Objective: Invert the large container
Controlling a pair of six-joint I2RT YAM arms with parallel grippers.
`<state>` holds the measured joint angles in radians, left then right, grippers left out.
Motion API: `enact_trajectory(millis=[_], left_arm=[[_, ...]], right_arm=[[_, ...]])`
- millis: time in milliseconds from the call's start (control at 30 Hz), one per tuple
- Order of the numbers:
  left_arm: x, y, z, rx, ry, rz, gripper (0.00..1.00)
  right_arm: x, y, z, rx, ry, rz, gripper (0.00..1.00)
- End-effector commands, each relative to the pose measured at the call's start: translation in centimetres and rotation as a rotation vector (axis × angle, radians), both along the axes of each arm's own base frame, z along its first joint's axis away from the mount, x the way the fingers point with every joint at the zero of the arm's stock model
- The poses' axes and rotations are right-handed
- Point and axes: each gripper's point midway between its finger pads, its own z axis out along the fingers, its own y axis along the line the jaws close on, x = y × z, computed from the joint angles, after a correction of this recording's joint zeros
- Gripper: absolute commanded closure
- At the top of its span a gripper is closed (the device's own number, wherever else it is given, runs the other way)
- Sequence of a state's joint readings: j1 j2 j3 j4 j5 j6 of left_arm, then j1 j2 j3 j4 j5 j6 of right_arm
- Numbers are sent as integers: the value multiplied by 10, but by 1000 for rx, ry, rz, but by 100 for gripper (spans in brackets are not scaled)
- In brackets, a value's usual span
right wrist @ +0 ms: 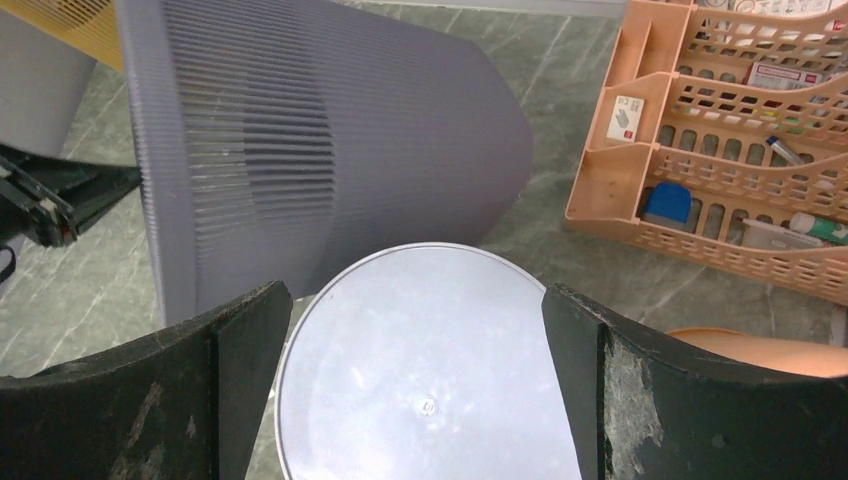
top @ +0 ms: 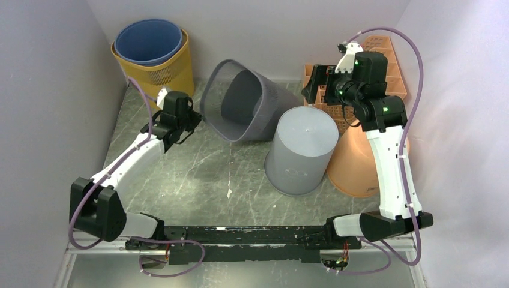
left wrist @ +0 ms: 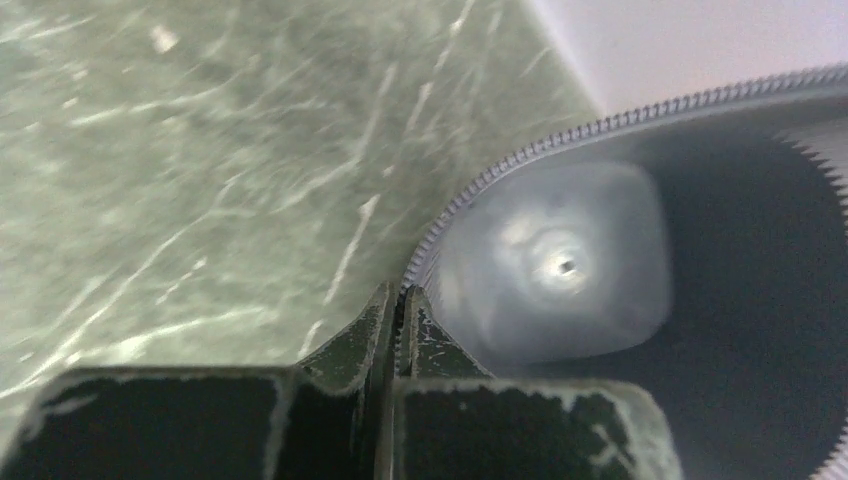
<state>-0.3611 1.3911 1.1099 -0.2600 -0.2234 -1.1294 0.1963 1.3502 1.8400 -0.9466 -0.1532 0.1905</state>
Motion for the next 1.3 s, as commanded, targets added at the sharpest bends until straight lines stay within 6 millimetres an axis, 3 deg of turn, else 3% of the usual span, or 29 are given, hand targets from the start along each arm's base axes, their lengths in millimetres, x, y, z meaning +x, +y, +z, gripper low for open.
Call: enact_trajectory(millis=[0, 333, 600, 933, 1033, 1100, 1200, 1267], left_arm=[[-29, 19, -21, 73, 53, -2, 93], [-45, 39, -67, 184, 105, 11, 93], [-49, 53, -122, 290, 197, 25, 93], [-39, 55, -127, 328, 239, 10, 92], [-45, 49, -116, 304, 254, -28, 67], [-54, 42, -107, 258, 274, -58, 61], [-74, 24, -82, 104, 272, -89, 42], [-88, 13, -66, -29, 256, -88, 37]], right_arm=[[-2, -1, 5, 22, -23, -8, 0], [-3, 3, 2, 29, -11, 9, 0], [-9, 0, -6, 16, 11, 10, 0], [-14, -4, -10, -13, 20, 4, 0], [-14, -4, -10, -14, 22, 10, 0], [-14, -4, -10, -14, 19, 11, 0], [-13, -2, -13, -14, 25, 18, 0], [-12, -1, -14, -10, 27, 24, 0]])
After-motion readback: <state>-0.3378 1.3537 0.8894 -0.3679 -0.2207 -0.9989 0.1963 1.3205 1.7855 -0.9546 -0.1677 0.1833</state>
